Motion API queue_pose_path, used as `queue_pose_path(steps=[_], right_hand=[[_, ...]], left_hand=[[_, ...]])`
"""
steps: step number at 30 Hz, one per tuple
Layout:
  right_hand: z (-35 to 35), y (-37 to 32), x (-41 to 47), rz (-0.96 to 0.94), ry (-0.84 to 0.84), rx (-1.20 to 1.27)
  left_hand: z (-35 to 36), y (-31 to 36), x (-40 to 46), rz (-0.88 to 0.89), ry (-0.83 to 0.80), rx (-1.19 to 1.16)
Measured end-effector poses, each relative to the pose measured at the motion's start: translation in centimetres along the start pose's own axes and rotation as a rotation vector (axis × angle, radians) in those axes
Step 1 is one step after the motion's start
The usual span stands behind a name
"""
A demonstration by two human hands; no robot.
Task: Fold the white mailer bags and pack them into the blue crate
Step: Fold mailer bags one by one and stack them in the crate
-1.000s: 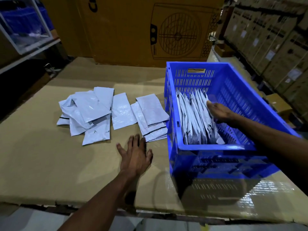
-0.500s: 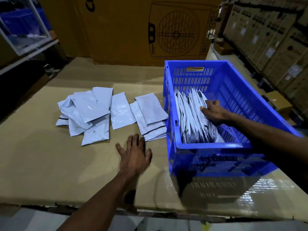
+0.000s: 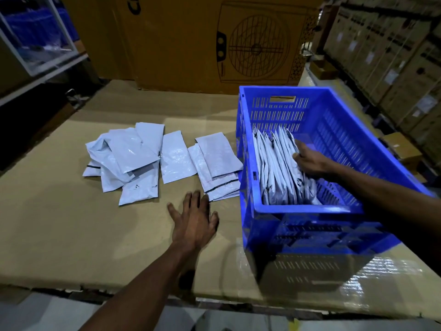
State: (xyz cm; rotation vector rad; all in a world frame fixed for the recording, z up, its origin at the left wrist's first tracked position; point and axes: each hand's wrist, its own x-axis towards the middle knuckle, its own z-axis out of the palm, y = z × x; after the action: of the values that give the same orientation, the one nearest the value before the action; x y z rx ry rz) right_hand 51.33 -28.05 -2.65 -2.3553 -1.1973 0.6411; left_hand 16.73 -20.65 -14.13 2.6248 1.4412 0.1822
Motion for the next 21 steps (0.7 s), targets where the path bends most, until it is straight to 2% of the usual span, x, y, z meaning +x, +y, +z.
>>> queue_pose_path(steps=[5,8,17,21], right_hand=[[-0.09,0.15,0.40,-0.150,0.019,-0.225],[0.10,0.20,0.52,-0.158,0.060,-0.193],[0.51,0.00,-0.28,0.019,-0.025,0.008],[0.35,-0.04,-0.29,-0.006,-0.031,0.019]], left_hand=[[-0.11,0.01,-0.03,0.002,-0.005,-0.006],[-0.18,0.01,-0.05,0.004,-0.006,-0.009],[-0.02,-0.12,-0.02,0.012,0.005,0.019],[0.03,-0.09,0.05,0.011,0.017,0.023]])
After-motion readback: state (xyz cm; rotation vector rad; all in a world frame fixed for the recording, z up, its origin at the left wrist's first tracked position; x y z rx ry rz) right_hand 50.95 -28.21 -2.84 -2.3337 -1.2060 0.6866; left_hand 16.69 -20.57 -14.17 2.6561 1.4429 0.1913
